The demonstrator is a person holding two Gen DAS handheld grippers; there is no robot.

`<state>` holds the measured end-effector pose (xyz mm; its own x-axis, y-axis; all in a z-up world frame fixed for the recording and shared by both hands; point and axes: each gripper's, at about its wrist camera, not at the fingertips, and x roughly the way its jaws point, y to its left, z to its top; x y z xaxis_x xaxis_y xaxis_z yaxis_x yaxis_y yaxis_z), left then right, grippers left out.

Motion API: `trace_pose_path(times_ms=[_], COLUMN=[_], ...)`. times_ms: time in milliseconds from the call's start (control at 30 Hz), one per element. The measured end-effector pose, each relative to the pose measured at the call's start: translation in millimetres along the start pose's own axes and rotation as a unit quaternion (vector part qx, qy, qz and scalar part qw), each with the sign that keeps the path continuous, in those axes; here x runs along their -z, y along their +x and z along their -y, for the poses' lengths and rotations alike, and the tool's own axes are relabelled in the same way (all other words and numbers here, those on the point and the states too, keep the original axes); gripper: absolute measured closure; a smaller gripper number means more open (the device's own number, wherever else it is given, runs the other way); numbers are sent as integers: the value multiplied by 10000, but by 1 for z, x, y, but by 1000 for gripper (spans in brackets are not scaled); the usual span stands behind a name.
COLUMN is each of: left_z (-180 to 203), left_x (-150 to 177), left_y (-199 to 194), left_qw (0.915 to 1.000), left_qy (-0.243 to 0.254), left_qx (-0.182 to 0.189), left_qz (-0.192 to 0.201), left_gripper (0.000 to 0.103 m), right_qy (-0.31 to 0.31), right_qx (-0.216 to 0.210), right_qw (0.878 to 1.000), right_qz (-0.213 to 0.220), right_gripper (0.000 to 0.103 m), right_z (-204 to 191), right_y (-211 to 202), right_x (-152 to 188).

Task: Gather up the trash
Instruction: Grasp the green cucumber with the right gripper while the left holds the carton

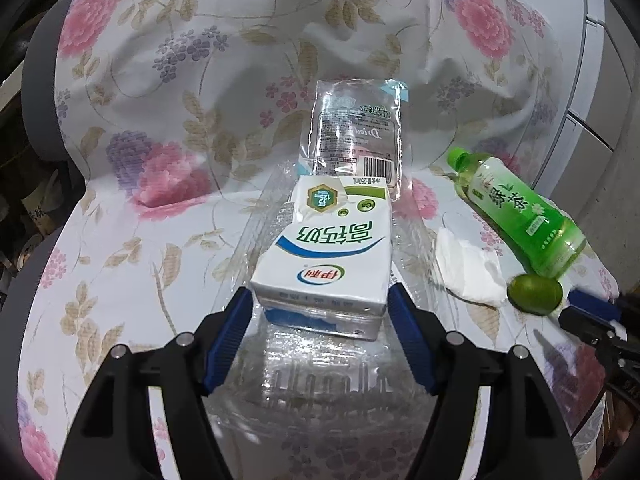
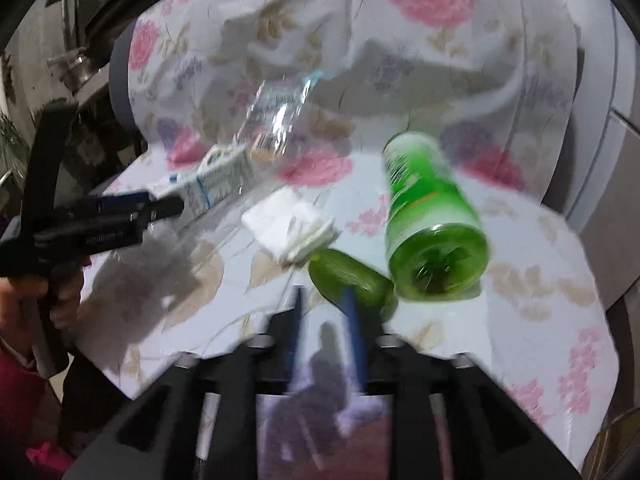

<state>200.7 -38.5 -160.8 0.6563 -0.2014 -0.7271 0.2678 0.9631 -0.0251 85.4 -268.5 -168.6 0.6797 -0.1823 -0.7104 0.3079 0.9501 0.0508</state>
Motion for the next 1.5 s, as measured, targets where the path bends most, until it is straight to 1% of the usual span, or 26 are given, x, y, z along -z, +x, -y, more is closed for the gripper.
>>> trace_pose_path(times_ms=[33, 233, 300, 333, 467, 533, 567, 600, 767, 800, 833, 900, 967, 1000, 1033, 1133, 1333, 1400, 1467, 1500], left_z=[0, -2, -1, -1, -2, -2, -2, -2, -2, -2, -2, -2, -2, -1, 0, 3, 7, 6, 4, 3], left_x=[0, -1, 0, -1, 0, 1, 2, 2, 4, 4, 5, 5, 3, 2, 1, -6, -15, -16, -15, -14], left_y=[-2, -6, -7, -7, -9, -8, -9, -9, -11, -12, -13, -15, -14, -13, -12, -7, 13, 22, 29, 29], left_qw=[10000, 9999, 9999, 9999, 9999, 9999, 9999, 9999, 9999, 9999, 9999, 9998, 9998, 9998, 9998, 9999, 9998, 9998, 9997, 9997], left_qy=[3, -82, -54, -56, -80, -58, -61, -71, -71, -63, -67, -96, -127, -127, -117, -39, 139, 104, 37, 4], left_qx=[-1, 15, -15, -13, 36, 25, 19, 17, 61, 60, 66, 89, 99, 103, 93, 29, -124, -89, -22, -13], left_qz=[23, 85, 95, 100, 139, 145, 144, 136, 129, 131, 139, 152, 149, 143, 144, 126, -12, -135, -252, -241], left_gripper=[35, 35, 34, 34, 35, 34, 35, 35, 34, 34, 35, 34, 35, 35, 35, 35, 32, 30, 30, 30], right_qy=[-10, -277, -436, -544, -878, -950, -938, -983, -1616, -1704, -1806, -1745, -1438, -1193, -802, -354, -118, -105, -55, -39], right_qx=[-34, -83, -128, -100, 193, 183, 135, 226, 634, 724, 893, 986, 948, 850, 639, 324, -9, -39, -60, -64], right_qw=[10000, 9996, 9990, 9984, 9952, 9942, 9943, 9935, 9829, 9806, 9773, 9778, 9840, 9885, 9943, 9988, 9999, 9999, 10000, 10000], right_qz=[36, 61, 20, -67, -375, -472, -495, -524, -608, -642, -656, -619, -467, -380, -280, -125, -7, -12, -18, -12], right_gripper=[58, 58, 58, 58, 60, 59, 58, 57, 55, 58, 68, 69, 70, 70, 70, 70, 70, 70, 70, 70], right_z=[3, 8, 5, 3, 2, 3, 3, 2, -12, -14, -15, -14, -11, -7, -3, -2, -11, -14, -15, -16], right_y=[1, 15, 21, 28, 49, 55, 55, 55, 51, 50, 48, 44, 35, 30, 22, 8, -5, -5, -4, -6], right_x=[-3, -21, -25, -26, -25, -20, -17, -14, -1, 0, 1, 3, 2, 0, -2, -6, -11, -11, -11, -10])
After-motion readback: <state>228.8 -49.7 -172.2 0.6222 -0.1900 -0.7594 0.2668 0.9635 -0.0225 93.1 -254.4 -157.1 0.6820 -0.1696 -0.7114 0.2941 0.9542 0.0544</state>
